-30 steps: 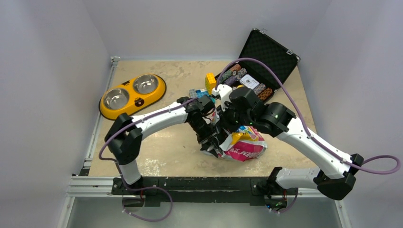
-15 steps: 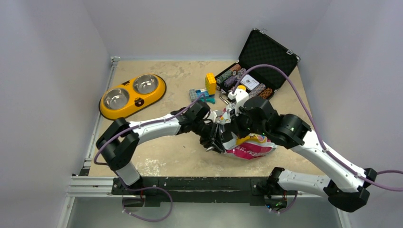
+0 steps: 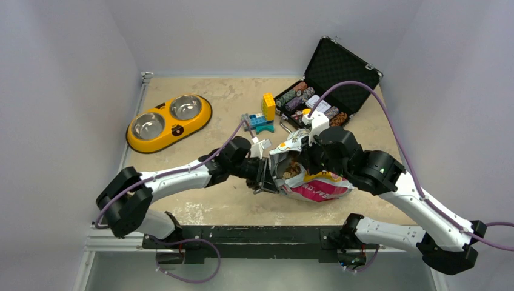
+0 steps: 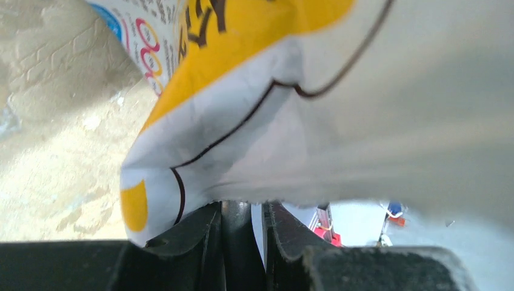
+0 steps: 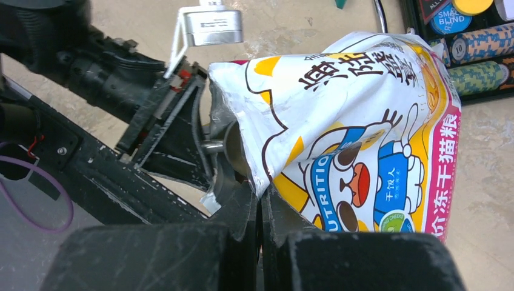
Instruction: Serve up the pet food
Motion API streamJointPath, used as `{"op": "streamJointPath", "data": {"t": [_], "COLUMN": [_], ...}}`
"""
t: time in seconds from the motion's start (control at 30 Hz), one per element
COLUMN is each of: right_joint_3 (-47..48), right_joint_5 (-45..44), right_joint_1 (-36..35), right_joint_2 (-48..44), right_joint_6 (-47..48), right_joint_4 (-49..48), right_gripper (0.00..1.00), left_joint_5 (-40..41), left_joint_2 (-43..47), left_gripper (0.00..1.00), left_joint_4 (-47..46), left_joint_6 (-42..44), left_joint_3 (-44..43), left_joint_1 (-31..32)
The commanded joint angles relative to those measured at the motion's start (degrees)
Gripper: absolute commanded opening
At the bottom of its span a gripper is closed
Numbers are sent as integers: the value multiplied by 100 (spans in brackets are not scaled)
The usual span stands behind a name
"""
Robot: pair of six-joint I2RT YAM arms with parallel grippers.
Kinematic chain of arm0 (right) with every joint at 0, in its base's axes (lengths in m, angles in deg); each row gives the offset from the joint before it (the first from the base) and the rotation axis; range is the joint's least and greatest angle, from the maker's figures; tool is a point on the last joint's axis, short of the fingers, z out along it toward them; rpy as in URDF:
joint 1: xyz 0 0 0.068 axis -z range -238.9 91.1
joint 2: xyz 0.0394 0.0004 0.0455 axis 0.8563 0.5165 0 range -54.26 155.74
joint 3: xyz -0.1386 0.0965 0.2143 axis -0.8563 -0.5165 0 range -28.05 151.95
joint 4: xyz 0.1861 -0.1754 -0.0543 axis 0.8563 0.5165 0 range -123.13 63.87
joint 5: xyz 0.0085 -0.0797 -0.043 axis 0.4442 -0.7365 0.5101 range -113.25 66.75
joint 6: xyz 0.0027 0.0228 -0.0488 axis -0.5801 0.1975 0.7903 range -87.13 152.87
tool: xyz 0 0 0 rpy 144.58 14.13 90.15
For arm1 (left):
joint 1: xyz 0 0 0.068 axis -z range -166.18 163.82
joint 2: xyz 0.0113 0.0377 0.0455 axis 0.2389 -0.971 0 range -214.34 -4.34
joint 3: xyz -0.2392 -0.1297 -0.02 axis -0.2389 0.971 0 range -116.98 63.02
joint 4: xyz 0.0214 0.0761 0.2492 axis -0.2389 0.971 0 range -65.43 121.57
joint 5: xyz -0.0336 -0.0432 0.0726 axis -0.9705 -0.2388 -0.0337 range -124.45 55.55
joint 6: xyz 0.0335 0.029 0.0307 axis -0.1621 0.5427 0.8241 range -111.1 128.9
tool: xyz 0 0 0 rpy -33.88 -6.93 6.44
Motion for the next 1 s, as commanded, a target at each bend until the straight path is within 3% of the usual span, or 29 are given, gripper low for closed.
{"op": "streamJointPath", "data": {"t": [0.0,0.2,0.33,0.47,0.7,0.87,0.9,0.97], "right_joint_3": [550,516,714,817,1046,1093,1090,1259], "right_joint_5": [141,482,373,256,-72,-231,-224,-268], "right_joint_1": [-57,-59,-62,-59,-55,-55,-55,-55], "right_joint_2": [-253,-158,-117,-199,-168,-253,-224,-56], "right_joint_6": [-89,-143,0,15,171,308,344,341], "right_joint_4": [-395,-374,-249,-132,270,367,333,508], "right_gripper": [0,0,0,0,0,0,0,0], "left_joint_5": [600,717,242,-91,-1728,-1735,-1747,-1575], "left_joint_2": [824,1135,724,797,621,261,31,-271], "left_gripper": [0,0,0,0,0,0,0,0], "left_joint_4": [-727,-598,-539,-1070,-3457,-3619,-4024,-5743], "left_joint_6": [542,415,286,-136,-2055,-2367,-2701,-3796], "left_joint_3": [244,-47,-348,9,979,940,966,1398], "left_joint_1": [-70,-80,-100,-291,-634,-626,-626,-638]}}
